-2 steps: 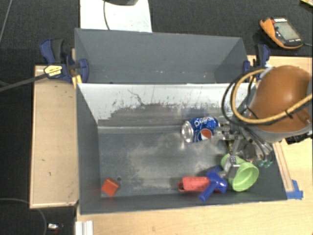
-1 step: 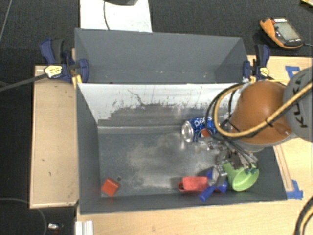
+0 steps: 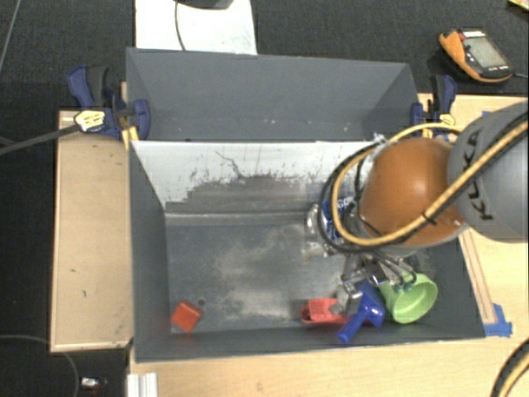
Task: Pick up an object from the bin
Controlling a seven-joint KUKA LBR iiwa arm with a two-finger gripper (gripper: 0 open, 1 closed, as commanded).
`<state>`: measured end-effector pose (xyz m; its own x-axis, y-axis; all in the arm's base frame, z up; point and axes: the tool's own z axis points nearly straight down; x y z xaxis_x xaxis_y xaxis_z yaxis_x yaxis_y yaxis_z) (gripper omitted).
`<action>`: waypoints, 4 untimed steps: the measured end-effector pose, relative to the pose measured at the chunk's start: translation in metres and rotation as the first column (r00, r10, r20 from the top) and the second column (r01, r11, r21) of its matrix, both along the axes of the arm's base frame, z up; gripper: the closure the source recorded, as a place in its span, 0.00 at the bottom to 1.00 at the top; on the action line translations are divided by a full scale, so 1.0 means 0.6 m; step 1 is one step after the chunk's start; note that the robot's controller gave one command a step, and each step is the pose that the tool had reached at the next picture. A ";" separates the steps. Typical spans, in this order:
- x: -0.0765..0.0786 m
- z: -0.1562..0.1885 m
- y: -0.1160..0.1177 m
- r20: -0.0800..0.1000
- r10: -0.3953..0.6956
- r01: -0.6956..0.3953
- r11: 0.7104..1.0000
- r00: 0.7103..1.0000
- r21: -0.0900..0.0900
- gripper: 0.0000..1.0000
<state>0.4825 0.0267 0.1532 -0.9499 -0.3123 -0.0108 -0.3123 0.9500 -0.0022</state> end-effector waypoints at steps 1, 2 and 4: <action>-0.010 -0.052 0.016 -0.012 -0.067 0.067 0.998 0.998 -0.002 0.00; -0.002 -0.131 0.025 0.009 0.172 -0.172 0.985 0.985 -0.004 0.00; -0.012 -0.136 -0.003 -0.011 0.173 -0.173 0.985 0.985 0.001 1.00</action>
Offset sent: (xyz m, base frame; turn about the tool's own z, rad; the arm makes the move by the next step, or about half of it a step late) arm -0.0065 0.0143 -0.0832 -0.1721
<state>0.4753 0.0251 0.0718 -0.8814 -0.4723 -0.0001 -0.4723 0.8814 0.0020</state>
